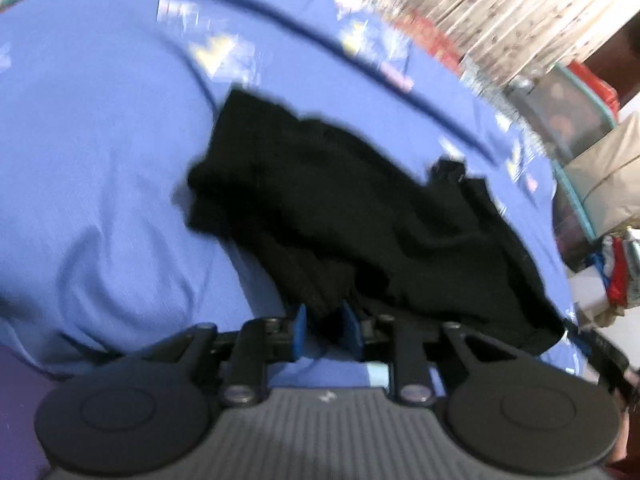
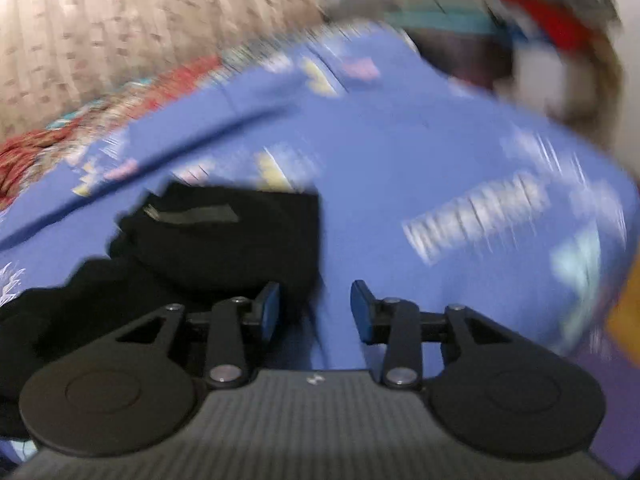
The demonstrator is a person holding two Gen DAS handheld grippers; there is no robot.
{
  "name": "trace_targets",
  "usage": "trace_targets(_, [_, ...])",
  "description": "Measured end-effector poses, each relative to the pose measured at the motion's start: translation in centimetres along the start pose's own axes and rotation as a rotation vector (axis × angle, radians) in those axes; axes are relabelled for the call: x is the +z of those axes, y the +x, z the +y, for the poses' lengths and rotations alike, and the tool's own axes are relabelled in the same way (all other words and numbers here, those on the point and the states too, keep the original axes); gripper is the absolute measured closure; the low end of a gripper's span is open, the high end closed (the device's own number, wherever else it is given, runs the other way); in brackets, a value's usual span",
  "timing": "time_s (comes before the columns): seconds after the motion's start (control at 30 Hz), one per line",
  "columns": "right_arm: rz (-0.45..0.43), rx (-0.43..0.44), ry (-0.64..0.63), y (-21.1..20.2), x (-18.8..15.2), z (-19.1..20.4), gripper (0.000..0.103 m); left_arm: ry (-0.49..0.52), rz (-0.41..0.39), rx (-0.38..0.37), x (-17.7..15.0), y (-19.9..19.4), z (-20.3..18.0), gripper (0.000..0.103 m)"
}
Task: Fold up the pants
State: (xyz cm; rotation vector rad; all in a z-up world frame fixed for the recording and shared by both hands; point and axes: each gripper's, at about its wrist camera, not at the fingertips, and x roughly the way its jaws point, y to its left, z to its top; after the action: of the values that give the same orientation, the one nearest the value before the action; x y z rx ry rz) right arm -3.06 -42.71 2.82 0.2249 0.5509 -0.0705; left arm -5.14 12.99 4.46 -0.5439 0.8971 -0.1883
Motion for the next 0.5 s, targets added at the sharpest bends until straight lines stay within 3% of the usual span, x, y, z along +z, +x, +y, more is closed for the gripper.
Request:
trace_targets(0.07, [-0.035,0.081,-0.082,0.9,2.2,2.3,0.043,0.002,-0.076,0.015,1.2,-1.4,0.0,0.069])
trace_targets(0.2, [0.008,0.256,-0.333,7.0,4.9,9.1,0.037,-0.041,-0.113,-0.012,4.0,-0.7,0.1,0.052])
trace_targets(0.3, [0.098,0.256,-0.434,12.3,5.0,12.7,0.039,-0.067,-0.070,0.035,5.1,2.3,-0.5,0.057])
trace_targets(0.33, [0.137,0.251,-0.450,13.9,4.8,13.6,0.043,-0.068,-0.053,0.053,5.2,3.4,-0.8,0.062])
trace_targets(0.37, [0.177,0.241,-0.469,15.2,4.6,14.2,0.079,-0.070,-0.040,0.074,5.0,4.2,-0.9,0.069])
trace_targets(0.4, [0.222,0.221,-0.478,16.6,4.8,14.8,0.094,-0.063,-0.025,0.098,5.1,4.9,-1.1,0.087])
trace_targets(0.43, [0.233,0.204,-0.445,16.7,5.2,14.8,0.094,-0.052,-0.016,0.114,5.1,5.2,-1.2,0.092])
trace_targets(0.5, [0.130,0.238,-0.289,14.8,8.0,11.9,0.094,-0.035,-0.026,0.118,4.8,5.1,-1.5,0.093])
